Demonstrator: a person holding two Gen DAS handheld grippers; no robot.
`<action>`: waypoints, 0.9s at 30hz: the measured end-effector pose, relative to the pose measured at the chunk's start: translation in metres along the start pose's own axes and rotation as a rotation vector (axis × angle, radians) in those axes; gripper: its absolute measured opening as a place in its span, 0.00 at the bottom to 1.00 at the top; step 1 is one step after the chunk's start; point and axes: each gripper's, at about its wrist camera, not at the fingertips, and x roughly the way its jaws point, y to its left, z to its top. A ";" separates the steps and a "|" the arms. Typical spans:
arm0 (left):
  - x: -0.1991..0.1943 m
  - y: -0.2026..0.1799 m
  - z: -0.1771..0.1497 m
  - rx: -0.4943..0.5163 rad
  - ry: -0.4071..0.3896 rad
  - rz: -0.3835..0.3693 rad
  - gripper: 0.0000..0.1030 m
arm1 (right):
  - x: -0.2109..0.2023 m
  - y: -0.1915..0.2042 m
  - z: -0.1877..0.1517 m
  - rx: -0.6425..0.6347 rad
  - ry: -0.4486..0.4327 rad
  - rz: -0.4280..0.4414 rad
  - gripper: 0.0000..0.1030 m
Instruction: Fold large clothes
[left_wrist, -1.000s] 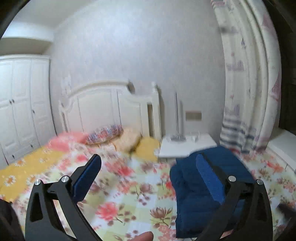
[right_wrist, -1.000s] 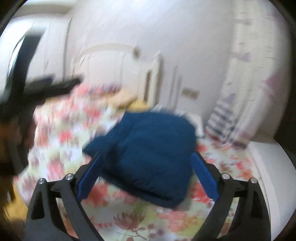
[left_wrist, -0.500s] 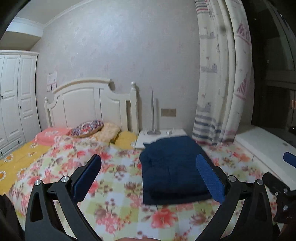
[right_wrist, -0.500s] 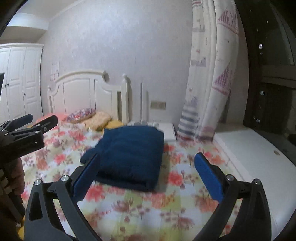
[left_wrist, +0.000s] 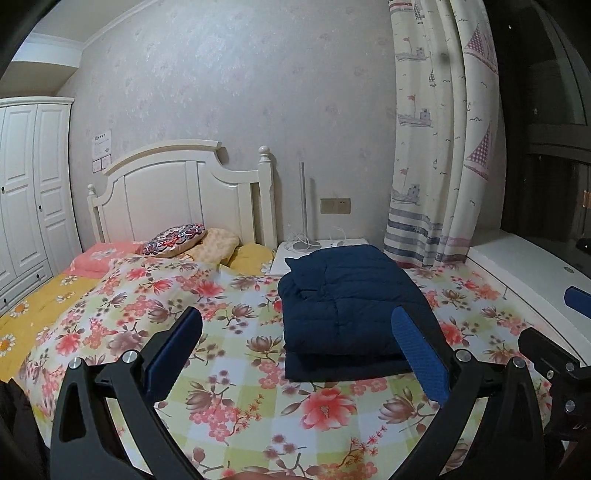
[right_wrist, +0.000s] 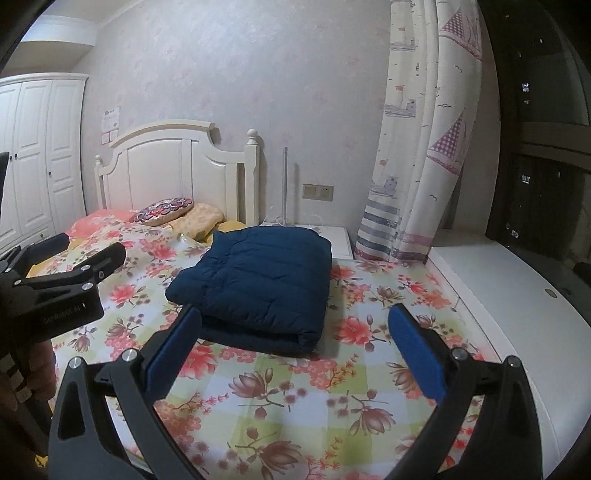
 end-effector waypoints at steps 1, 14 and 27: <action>0.001 0.000 -0.001 0.001 0.002 0.001 0.96 | 0.001 0.001 0.000 -0.002 0.002 0.002 0.98; 0.003 -0.001 -0.005 0.015 0.001 0.007 0.96 | -0.001 0.007 0.004 -0.008 -0.003 0.003 0.98; 0.004 0.000 -0.009 0.034 0.007 -0.004 0.96 | -0.002 0.004 0.005 -0.001 -0.014 0.000 0.98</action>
